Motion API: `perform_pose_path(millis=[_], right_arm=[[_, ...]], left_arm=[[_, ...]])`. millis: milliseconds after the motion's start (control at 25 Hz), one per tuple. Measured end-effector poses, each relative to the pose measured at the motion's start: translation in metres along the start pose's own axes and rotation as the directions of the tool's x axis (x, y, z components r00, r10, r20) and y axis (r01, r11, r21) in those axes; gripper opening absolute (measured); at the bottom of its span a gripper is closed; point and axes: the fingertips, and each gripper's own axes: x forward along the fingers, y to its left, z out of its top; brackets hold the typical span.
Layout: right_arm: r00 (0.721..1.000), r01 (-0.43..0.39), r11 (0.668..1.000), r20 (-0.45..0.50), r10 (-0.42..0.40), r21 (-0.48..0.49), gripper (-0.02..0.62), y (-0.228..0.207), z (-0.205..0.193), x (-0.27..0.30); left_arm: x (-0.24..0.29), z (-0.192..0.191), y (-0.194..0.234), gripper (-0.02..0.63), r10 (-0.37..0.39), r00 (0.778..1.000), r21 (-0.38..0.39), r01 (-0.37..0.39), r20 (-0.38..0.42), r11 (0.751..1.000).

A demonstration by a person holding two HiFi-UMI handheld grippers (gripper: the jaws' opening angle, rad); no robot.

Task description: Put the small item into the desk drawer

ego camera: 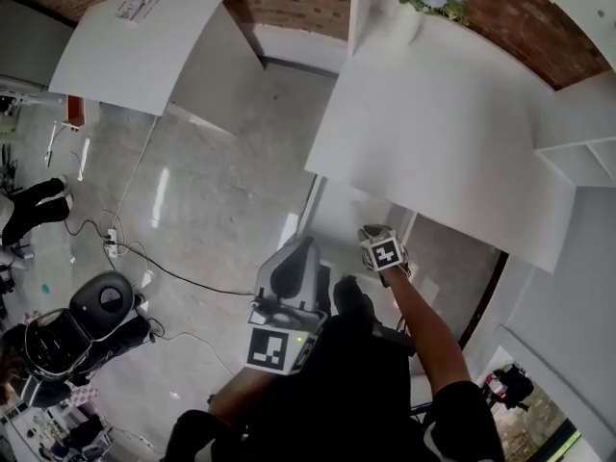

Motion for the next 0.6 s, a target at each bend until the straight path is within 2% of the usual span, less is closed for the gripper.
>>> perform_pose_path(millis=[160, 360, 480, 600], right_arm=[[0.997, -0.022, 1.000, 0.073, 0.022, 0.008, 0.030, 0.017, 0.012, -0.039], [0.982, -0.023, 0.999, 0.189, 0.028, -0.024, 0.014, 0.029, 0.051, -0.083], [0.951, -0.019, 1.000, 0.308, 0.026, -0.023, 0.014, 0.028, 0.063, -0.123], [0.914, -0.010, 1.000, 0.405, 0.014, -0.013, 0.014, 0.038, 0.057, -0.171]], left_arm=[[-0.024, 0.022, -0.019, 0.023, 0.005, 0.999, 0.017, -0.006, 0.042, 1.000], [-0.044, 0.041, -0.038, 0.024, -0.021, 0.994, 0.076, 0.013, 0.106, 0.997], [-0.066, 0.046, -0.061, 0.025, 0.001, 0.988, 0.074, -0.012, 0.154, 0.997], [-0.097, 0.043, -0.077, 0.023, 0.027, 0.986, 0.069, -0.038, 0.164, 0.997]])
